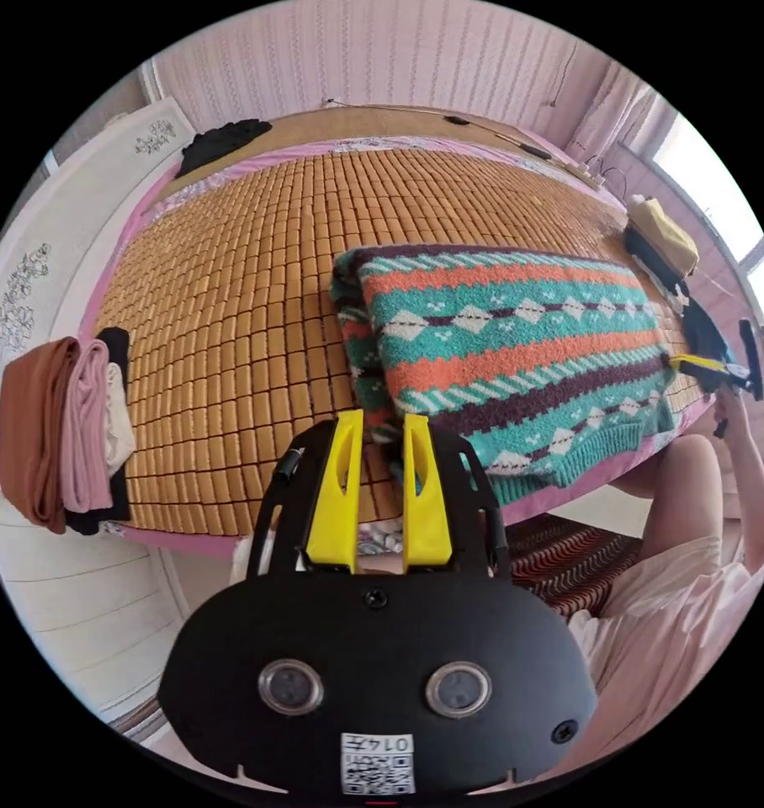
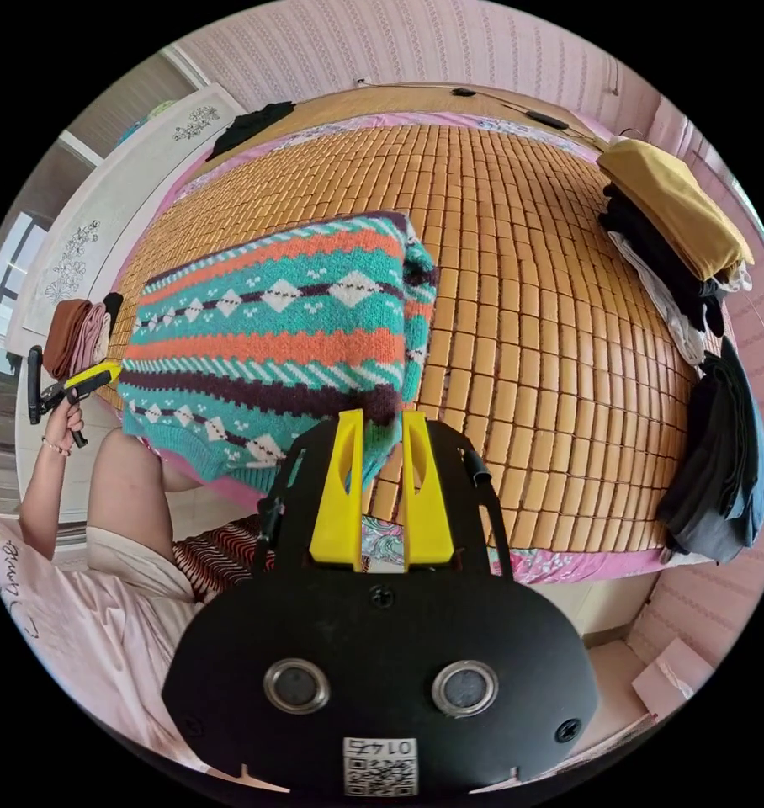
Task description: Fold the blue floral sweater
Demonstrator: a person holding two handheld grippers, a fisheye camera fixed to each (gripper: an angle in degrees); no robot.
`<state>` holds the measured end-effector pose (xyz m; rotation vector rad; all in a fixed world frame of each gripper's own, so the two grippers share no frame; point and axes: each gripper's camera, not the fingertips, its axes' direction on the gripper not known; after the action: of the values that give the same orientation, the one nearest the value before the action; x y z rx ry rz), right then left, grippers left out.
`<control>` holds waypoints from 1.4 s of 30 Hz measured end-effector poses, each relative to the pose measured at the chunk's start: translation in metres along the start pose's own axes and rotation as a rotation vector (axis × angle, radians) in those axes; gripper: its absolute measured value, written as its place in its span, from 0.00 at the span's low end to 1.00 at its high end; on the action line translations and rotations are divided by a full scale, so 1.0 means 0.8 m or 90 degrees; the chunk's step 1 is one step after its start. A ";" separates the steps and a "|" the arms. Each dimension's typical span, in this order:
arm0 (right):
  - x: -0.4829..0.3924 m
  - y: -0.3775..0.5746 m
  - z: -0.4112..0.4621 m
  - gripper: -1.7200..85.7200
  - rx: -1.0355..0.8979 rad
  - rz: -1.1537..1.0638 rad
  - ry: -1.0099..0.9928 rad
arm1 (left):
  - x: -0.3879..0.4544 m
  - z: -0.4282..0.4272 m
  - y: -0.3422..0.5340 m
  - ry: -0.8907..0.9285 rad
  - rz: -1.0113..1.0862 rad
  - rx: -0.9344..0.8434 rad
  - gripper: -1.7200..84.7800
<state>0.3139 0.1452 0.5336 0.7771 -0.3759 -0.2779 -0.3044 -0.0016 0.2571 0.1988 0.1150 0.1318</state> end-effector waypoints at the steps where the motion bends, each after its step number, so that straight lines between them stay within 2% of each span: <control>1: -0.016 -0.002 -0.004 0.06 0.017 -0.023 0.052 | 0.014 -0.006 0.003 -0.082 0.021 0.005 0.10; 3: -0.051 -0.013 -0.007 0.03 0.050 -0.082 0.110 | 0.037 -0.013 0.006 -0.120 0.061 0.026 0.09; 5: -0.099 -0.037 -0.001 0.03 0.058 -0.171 0.078 | 0.079 -0.011 0.002 -0.005 0.110 0.054 0.07; 7: -0.176 -0.085 0.024 0.02 0.034 -0.289 0.005 | 0.131 0.008 -0.008 0.092 0.178 0.030 0.06; 9: -0.239 -0.122 0.054 0.02 -0.002 -0.377 -0.004 | 0.191 0.035 -0.016 0.116 0.254 -0.004 0.04; 11: -0.294 -0.155 0.090 0.02 -0.046 -0.449 0.046 | 0.257 0.065 -0.022 0.086 0.327 -0.017 0.02; 13: -0.343 -0.190 0.150 0.01 -0.108 -0.500 0.155 | 0.291 0.087 -0.024 0.070 0.376 -0.030 0.02; 15: -0.358 -0.207 0.208 0.01 -0.201 -0.502 0.185 | 0.318 0.118 -0.022 0.023 0.446 -0.085 0.01; 16: -0.368 -0.214 0.215 0.01 -0.202 -0.513 0.188 | 0.328 0.123 -0.021 0.015 0.460 -0.064 0.01; 22: -0.387 -0.262 0.228 0.01 -0.326 -0.529 0.115 | 0.346 0.152 -0.028 0.062 0.451 -0.086 0.01; 26: -0.403 -0.292 0.210 0.01 -0.267 -0.525 0.123 | 0.367 0.169 -0.025 0.042 0.475 -0.084 0.01; 31: -0.426 -0.309 0.276 0.01 -0.301 -0.513 0.174 | 0.382 0.187 -0.022 0.042 0.487 -0.080 0.01; 34: -0.442 -0.314 0.288 0.01 -0.353 -0.555 0.204 | 0.389 0.198 -0.021 0.049 0.493 -0.083 0.01; 39: -0.454 -0.325 0.302 0.01 -0.419 -0.564 0.218 | 0.397 0.215 -0.020 0.064 0.486 -0.082 0.01; 42: -0.445 -0.331 0.297 0.01 -0.429 -0.550 0.183 | 0.402 0.225 -0.018 0.066 0.482 -0.084 0.01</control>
<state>-0.1350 -0.0498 0.4165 0.2580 0.3491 -1.0285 0.0369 -0.0041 0.3968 0.0946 0.1299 0.9016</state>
